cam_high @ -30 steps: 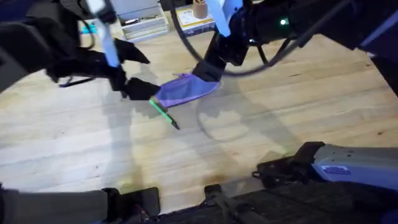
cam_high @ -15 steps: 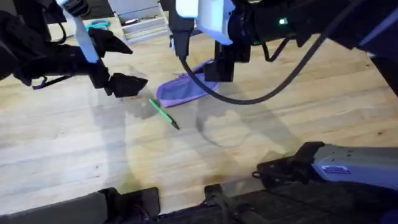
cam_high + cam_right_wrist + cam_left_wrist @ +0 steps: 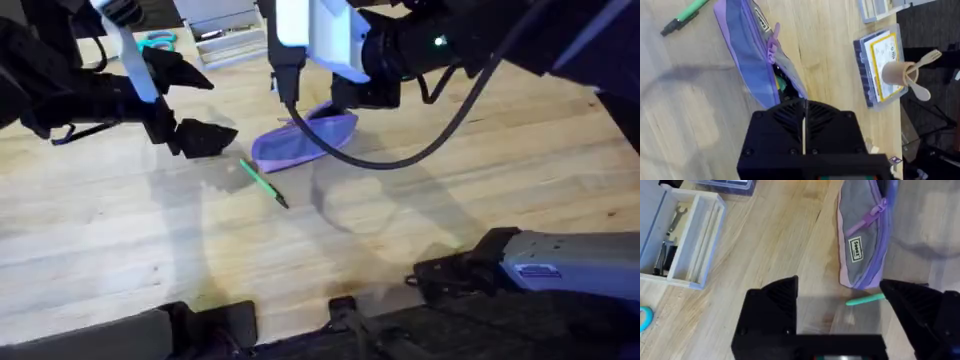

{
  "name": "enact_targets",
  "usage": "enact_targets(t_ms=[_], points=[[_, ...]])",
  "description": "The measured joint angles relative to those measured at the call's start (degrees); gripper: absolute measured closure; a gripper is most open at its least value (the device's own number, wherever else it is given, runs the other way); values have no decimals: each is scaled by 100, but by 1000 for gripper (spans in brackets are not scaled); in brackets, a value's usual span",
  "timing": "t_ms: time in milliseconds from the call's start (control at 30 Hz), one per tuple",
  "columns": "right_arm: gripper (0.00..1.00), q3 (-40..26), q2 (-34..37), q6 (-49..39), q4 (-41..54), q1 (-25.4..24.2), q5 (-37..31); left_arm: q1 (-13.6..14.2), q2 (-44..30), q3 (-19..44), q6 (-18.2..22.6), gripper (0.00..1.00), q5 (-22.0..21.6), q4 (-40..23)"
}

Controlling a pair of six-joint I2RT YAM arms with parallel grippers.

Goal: Unzip the bag, pick up the pens from the table one at a time and place them inside, then zip the bag closed.

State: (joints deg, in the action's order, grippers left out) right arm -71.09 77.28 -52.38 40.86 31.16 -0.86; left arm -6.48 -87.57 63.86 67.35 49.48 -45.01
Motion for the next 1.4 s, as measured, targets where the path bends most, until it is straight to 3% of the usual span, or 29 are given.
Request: enact_targets(t_ms=[600,1367,1400], points=[[968,-2,1238,-882,-268,-39,369,0,0,0,2,6,1,-23],[968,-24,1917,-1071,-449,-85,861,0,0,0,17,7,0,-22],[845,-24,1917,-1077,-457,-87,859,0,0,0,17,7,0,-22]])
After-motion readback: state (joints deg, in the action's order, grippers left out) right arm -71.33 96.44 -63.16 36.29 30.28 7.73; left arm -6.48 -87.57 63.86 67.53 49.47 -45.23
